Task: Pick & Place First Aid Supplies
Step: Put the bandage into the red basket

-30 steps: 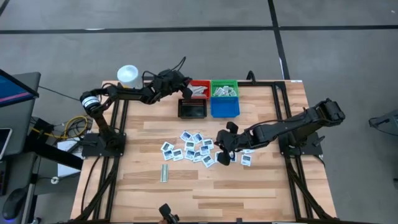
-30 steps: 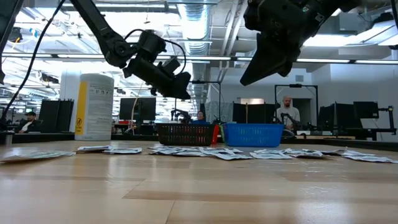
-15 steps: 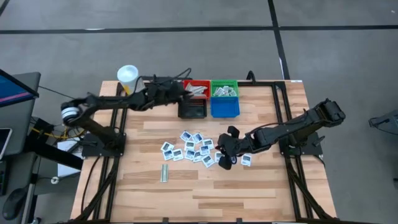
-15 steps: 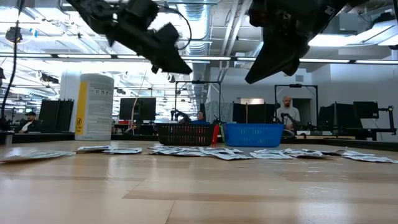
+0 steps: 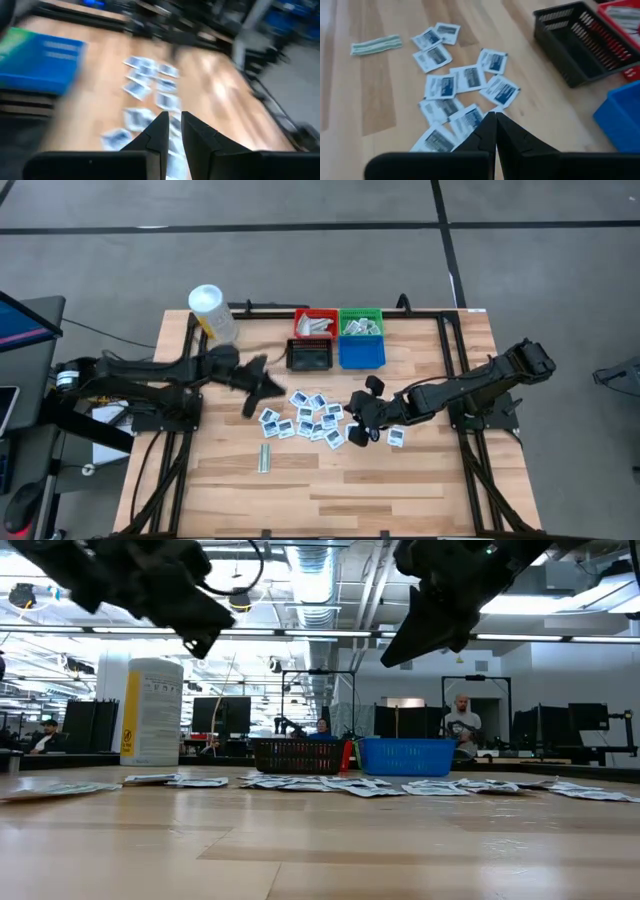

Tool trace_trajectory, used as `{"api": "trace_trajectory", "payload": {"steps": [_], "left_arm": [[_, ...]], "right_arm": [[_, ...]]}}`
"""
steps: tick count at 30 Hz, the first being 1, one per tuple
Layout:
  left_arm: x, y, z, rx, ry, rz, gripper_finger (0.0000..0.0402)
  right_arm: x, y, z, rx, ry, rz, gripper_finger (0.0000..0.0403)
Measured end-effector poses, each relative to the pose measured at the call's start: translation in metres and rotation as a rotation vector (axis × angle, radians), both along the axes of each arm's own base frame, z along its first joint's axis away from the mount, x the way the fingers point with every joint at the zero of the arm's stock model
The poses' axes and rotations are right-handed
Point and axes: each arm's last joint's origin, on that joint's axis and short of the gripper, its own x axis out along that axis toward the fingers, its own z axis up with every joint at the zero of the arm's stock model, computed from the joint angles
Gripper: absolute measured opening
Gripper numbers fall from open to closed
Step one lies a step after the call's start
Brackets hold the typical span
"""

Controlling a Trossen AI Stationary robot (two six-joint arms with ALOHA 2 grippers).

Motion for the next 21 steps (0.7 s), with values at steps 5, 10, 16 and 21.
{"api": "trace_trajectory", "payload": {"steps": [5,10,16,21], "left_arm": [[-0.013,-0.038,-0.013,0.037,0.011,-0.078,0.0062],[-0.02,-0.069,-0.026,0.109,0.051,-0.082,0.0082],[-0.033,-0.095,-0.06,0.091,0.204,-0.141,0.011],[-0.044,-0.111,-0.085,0.075,0.338,-0.192,0.0131]], "right_arm": [[0.003,-0.011,0.001,-0.028,-0.005,-0.034,0.0001],[0.008,-0.022,0.003,-0.068,-0.017,-0.031,0.0001],[0.009,-0.032,0.003,-0.08,-0.015,-0.048,0.0001],[0.01,-0.032,0.003,-0.063,-0.012,-0.033,0.0001]]}}
